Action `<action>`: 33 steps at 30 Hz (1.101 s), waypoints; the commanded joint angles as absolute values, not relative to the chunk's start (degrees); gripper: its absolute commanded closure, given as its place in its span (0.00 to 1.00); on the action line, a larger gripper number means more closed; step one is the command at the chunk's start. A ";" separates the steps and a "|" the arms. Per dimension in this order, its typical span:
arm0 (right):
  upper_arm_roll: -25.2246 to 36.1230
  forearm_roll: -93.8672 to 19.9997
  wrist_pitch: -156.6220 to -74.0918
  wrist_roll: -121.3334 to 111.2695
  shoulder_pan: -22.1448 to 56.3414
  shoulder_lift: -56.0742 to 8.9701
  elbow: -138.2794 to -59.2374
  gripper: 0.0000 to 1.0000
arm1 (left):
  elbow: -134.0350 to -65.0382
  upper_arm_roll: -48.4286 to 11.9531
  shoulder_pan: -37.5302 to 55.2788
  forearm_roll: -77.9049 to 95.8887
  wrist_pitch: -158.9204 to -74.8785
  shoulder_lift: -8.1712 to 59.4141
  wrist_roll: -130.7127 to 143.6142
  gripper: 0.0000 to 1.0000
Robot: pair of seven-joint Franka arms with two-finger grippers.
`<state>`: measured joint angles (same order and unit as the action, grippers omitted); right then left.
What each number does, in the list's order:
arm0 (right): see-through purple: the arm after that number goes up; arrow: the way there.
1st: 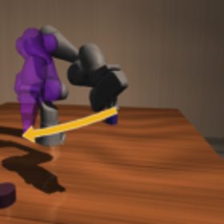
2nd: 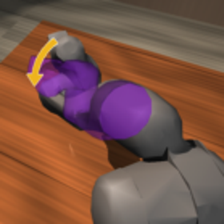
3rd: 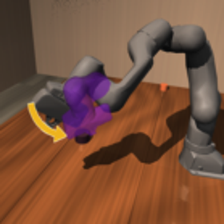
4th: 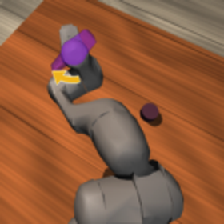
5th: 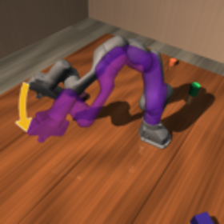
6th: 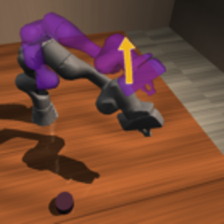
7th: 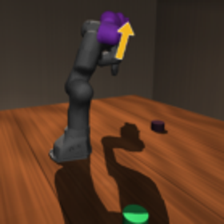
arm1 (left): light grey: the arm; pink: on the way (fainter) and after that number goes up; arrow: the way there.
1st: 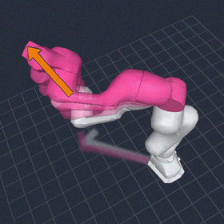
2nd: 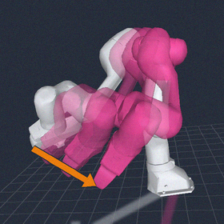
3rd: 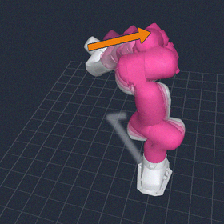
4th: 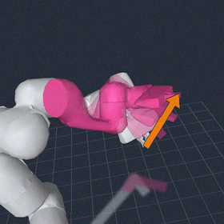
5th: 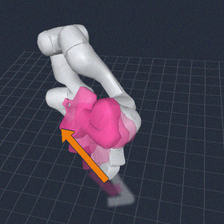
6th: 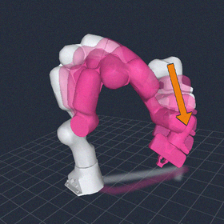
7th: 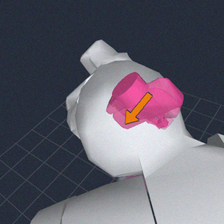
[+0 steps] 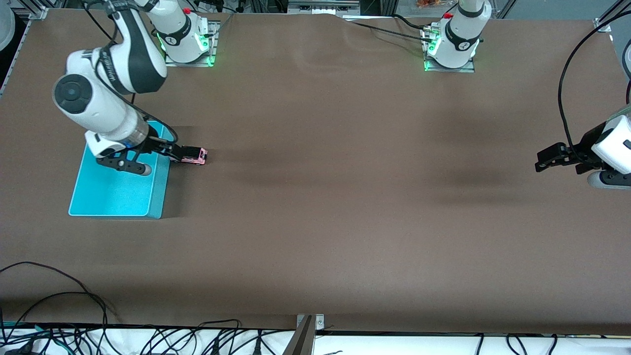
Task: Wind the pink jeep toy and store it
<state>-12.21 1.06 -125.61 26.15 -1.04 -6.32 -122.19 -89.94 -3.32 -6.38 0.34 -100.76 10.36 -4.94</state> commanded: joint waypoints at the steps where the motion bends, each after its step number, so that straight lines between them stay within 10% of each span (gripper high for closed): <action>1: -12.04 2.02 -132.09 28.04 -1.32 -5.89 -128.31 0.00 | -91.05 -3.34 -6.42 1.23 -100.28 8.96 -6.06 0.00; 33: -12.04 1.84 -147.57 75.74 1.40 -9.84 -138.16 0.00 | -90.97 -3.34 -6.33 1.23 -100.28 9.05 -6.06 0.00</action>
<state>-12.12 1.08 -143.31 67.25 0.36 -9.96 -135.66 -89.95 -3.32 -6.35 0.34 -100.65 10.34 -4.94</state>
